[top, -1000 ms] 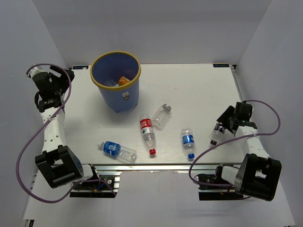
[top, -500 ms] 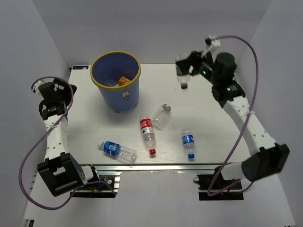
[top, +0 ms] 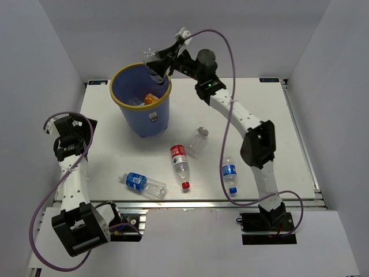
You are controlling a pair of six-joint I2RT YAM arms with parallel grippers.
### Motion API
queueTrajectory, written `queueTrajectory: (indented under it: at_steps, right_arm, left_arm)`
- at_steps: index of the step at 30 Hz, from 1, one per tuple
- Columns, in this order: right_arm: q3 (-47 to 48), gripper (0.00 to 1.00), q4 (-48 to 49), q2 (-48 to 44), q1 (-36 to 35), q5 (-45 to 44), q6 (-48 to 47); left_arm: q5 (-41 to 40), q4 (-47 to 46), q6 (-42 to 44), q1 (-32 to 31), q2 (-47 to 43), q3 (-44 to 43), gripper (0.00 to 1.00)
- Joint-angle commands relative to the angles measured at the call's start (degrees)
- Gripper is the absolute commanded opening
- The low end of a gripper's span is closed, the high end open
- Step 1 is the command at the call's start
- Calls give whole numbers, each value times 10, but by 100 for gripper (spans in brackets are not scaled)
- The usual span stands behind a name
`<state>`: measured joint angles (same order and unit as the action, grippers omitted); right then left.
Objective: Put the plastic bottles in the bin
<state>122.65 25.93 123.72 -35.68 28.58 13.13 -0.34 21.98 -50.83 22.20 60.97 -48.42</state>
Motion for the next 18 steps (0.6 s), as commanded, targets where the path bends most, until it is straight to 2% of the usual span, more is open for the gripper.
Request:
queueTrajectory:
  at_steps: [1,3,4,5,6,9,13,16,17,18]
  right_arm:
    - [117,43,40,60,-10,46,31]
    - [113,51,43,61,-18,50,27]
    - [88,69,41,46,-19,46,11]
    - [73,81,40,37,-22,34,3]
    - [56,88,39,25,-22,27,-2]
    - [29,89,-5,-11,-21,11,-32]
    - [30,89,-151,-76,-20,5,-57]
    - [-132,89,-162,-171,-17,-44,-59]
    - [-132,89,-157,-195,-14,-55,-61]
    - [-192,89,-157,-218,-11,-67,-61]
  left_arm:
    - [-5,19,-19,0,-23,22,98]
    - [-2,22,-14,-1,-33,28,98]
    - [-4,31,-12,0,-36,30,98]
    - [-5,39,-9,0,-38,30,98]
    - [-6,47,0,-1,-40,27,98]
    - [2,109,20,0,-39,8,98]
    - [36,175,32,0,-49,13,98]
    - [70,203,34,-2,-79,51,98]
    - [77,210,34,-1,-88,51,98]
    - [85,223,36,-2,-96,67,98]
